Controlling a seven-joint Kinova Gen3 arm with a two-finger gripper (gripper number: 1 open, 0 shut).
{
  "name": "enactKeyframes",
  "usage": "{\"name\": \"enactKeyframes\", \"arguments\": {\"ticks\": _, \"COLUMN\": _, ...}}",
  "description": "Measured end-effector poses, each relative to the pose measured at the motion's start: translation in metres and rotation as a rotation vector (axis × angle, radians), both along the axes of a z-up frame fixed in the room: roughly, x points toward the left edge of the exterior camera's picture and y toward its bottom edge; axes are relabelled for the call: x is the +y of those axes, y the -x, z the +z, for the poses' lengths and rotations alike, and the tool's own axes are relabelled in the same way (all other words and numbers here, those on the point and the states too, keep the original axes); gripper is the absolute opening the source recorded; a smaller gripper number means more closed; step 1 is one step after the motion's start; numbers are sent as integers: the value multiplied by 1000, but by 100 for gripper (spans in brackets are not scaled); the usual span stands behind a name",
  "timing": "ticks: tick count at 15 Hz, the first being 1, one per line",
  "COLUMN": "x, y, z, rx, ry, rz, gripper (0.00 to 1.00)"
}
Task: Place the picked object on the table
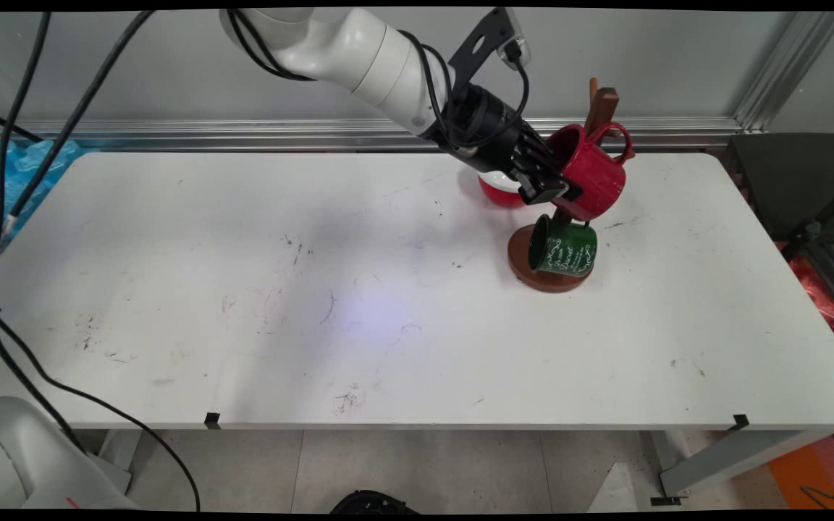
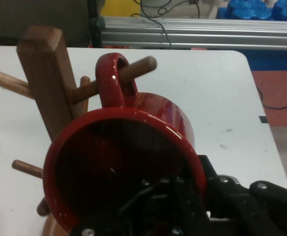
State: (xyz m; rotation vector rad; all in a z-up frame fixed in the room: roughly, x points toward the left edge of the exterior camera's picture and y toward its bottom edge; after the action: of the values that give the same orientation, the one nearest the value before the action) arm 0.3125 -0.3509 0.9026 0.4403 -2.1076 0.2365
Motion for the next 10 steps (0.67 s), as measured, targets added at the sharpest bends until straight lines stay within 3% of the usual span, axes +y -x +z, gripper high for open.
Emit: {"name": "enactKeyframes", "arguments": {"ticks": 10, "x": 27, "y": 9, "z": 22, "rx": 26, "ry": -45, "rz": -30, "gripper": 0}}
